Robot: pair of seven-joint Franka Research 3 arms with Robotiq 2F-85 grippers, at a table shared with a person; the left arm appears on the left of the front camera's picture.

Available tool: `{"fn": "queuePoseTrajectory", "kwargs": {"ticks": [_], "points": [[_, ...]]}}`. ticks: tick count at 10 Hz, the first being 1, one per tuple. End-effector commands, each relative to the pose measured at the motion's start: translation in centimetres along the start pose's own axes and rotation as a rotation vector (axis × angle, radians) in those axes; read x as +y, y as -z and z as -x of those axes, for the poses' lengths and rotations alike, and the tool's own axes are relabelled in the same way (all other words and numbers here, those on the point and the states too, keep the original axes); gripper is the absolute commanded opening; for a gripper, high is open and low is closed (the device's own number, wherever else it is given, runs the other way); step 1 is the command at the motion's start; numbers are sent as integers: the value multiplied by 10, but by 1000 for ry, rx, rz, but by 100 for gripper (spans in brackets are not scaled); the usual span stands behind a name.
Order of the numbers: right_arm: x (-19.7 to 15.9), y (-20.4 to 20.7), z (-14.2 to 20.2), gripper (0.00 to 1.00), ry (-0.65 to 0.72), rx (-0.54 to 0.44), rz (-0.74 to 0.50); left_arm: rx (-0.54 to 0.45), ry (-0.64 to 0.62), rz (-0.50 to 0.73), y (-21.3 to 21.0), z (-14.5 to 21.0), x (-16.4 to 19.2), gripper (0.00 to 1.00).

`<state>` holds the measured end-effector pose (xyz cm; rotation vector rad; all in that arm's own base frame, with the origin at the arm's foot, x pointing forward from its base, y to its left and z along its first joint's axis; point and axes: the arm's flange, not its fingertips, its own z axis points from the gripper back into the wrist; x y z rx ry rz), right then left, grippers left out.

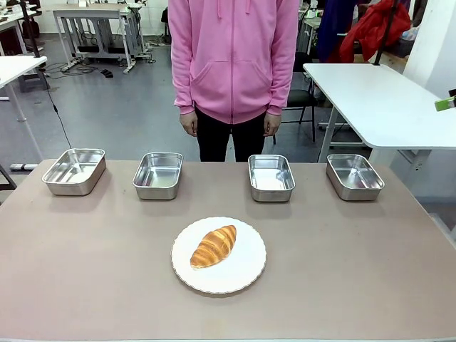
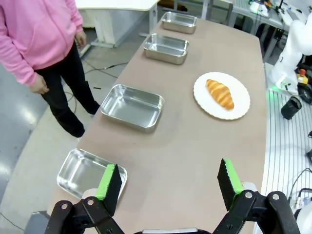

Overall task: Place the bread in the container.
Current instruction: Place the Butter Roll into the Airtight Container indicated by the human.

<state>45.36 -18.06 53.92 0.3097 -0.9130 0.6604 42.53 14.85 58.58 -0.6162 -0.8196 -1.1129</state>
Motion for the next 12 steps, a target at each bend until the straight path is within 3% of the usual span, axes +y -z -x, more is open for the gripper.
{"fn": "queuePoseTrajectory", "kwargs": {"ticks": [1,12], "points": [[-1,0,-1,100,3,-27,-5,-15,-38,-38,4,-2,-3,100],[-1,0,-1,100,3,-27,-5,2,-10,-9,-1,1,1,100]]}}
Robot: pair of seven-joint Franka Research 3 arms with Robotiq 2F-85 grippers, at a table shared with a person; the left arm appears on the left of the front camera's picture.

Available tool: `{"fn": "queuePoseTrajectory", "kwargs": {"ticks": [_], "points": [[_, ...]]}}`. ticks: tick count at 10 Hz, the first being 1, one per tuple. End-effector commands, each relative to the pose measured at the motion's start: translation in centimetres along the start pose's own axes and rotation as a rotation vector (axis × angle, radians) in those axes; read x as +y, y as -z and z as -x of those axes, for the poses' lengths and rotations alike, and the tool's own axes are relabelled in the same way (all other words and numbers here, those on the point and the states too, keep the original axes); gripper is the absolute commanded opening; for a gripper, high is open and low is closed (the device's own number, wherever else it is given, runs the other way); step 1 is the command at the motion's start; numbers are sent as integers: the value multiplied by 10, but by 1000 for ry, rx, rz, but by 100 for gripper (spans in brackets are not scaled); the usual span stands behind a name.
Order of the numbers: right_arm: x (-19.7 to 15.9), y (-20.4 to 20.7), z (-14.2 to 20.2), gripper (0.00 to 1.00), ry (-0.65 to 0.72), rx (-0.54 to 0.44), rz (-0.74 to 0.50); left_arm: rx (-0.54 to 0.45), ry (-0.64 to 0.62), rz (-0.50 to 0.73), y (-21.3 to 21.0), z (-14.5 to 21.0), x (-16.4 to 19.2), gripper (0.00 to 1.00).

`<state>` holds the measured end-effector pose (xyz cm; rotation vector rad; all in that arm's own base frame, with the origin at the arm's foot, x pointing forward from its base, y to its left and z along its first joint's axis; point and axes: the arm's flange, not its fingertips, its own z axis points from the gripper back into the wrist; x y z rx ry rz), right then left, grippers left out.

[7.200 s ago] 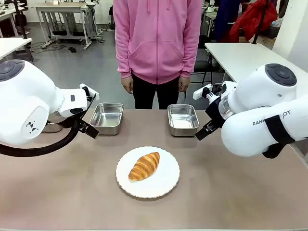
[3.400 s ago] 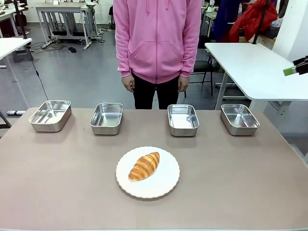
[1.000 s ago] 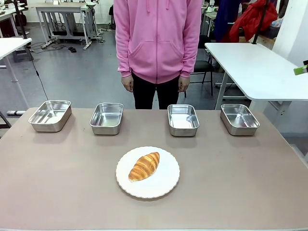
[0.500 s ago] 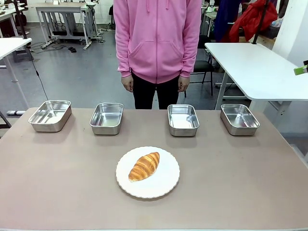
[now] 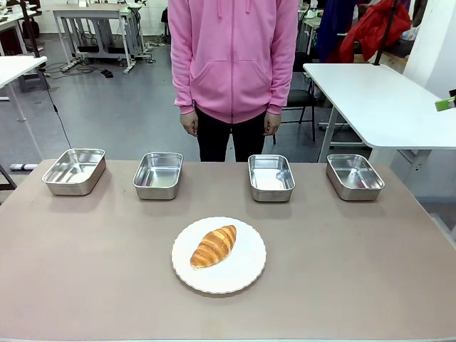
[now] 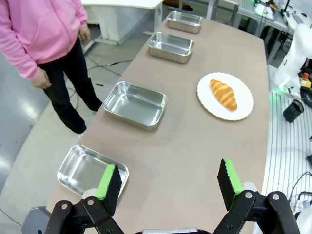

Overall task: Place the bread in the container.
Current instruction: Place the Butter Roll into the Airtight Container indicated by the human.

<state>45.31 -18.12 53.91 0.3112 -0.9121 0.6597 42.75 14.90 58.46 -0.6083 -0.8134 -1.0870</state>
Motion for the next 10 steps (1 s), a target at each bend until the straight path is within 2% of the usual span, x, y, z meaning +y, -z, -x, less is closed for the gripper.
{"fn": "queuePoseTrajectory", "kwargs": {"ticks": [1,10], "points": [[-1,1,-2,100,2,-27,-4,-4,12,5,-1,0,-1,100],[-1,1,-2,100,2,-27,-4,-4,12,5,-1,0,-1,100]]}}
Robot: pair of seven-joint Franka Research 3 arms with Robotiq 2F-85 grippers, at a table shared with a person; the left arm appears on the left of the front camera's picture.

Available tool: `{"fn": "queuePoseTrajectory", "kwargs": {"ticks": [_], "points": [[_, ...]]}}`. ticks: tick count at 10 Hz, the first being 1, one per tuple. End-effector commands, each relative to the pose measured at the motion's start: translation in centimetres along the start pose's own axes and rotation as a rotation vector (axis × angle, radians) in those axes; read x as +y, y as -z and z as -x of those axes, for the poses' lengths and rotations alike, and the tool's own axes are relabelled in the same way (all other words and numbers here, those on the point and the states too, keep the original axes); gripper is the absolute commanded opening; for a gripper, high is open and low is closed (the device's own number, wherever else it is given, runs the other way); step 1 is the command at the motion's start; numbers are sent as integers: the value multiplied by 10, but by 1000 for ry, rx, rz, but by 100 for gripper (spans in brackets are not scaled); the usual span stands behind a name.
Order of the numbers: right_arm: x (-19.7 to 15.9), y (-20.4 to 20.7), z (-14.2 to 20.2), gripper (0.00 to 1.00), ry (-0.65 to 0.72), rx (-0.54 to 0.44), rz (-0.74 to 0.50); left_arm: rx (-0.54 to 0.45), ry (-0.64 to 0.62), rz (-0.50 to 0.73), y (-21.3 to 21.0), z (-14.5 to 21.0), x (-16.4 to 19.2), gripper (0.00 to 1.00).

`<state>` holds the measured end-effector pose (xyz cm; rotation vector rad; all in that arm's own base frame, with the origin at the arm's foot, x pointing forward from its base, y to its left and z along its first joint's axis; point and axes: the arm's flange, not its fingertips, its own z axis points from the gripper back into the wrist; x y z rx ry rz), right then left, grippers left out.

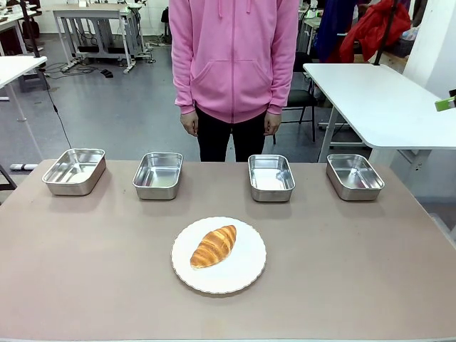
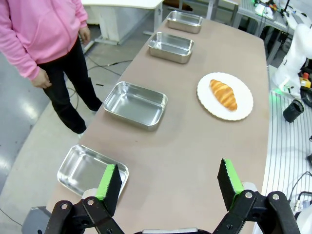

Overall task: Place the bread in the container.
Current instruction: Place the Butter Roll into the Airtight Container indicated by the human.

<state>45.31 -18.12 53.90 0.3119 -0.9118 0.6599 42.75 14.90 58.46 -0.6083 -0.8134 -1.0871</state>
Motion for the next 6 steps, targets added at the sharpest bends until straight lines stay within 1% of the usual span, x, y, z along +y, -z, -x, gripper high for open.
{"fn": "queuePoseTrajectory", "kwargs": {"ticks": [1,6], "points": [[-1,1,-2,100,2,-27,-3,-4,12,5,-1,0,-1,100],[-1,1,-2,100,2,-27,-3,-4,12,5,-1,0,-1,100]]}}
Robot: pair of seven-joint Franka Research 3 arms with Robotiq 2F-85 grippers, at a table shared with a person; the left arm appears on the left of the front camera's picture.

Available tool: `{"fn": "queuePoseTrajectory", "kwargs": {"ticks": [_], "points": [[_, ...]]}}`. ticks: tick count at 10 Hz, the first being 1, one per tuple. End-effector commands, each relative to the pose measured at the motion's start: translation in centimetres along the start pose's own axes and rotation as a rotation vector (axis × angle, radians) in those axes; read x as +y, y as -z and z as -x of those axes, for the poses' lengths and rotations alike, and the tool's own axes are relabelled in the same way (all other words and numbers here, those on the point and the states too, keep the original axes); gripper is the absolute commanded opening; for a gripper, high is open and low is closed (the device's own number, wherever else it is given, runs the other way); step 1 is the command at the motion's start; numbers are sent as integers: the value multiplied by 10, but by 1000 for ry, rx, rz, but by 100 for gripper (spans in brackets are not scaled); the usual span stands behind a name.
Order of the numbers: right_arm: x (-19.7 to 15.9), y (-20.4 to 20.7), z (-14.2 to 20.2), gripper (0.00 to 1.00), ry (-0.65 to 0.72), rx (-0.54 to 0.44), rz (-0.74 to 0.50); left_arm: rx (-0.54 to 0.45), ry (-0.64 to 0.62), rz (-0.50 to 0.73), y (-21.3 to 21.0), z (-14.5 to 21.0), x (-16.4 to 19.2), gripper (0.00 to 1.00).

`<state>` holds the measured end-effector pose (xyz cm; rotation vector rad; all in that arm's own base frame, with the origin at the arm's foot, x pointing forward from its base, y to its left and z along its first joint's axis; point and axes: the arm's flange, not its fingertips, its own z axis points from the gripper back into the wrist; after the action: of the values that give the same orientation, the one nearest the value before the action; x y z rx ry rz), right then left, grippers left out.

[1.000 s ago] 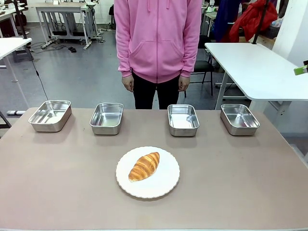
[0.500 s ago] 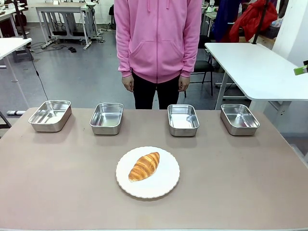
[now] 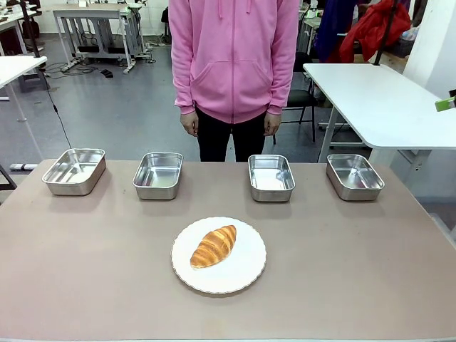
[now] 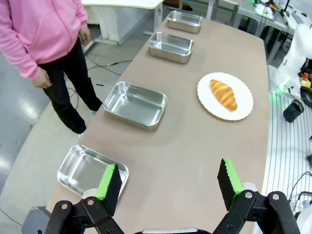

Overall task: Place the bread in the container.
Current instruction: Place the Butter Roll into the Airtight Container indicated by the human.

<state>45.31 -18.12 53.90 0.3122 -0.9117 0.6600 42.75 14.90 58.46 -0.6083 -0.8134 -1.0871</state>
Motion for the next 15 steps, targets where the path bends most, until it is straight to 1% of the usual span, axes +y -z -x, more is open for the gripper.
{"fn": "queuePoseTrajectory", "kwargs": {"ticks": [1,15], "points": [[-1,1,-2,100,1,-27,-3,-4,12,5,-1,0,-1,100],[-1,1,-2,100,1,-27,-3,-4,12,5,-1,0,-1,100]]}}
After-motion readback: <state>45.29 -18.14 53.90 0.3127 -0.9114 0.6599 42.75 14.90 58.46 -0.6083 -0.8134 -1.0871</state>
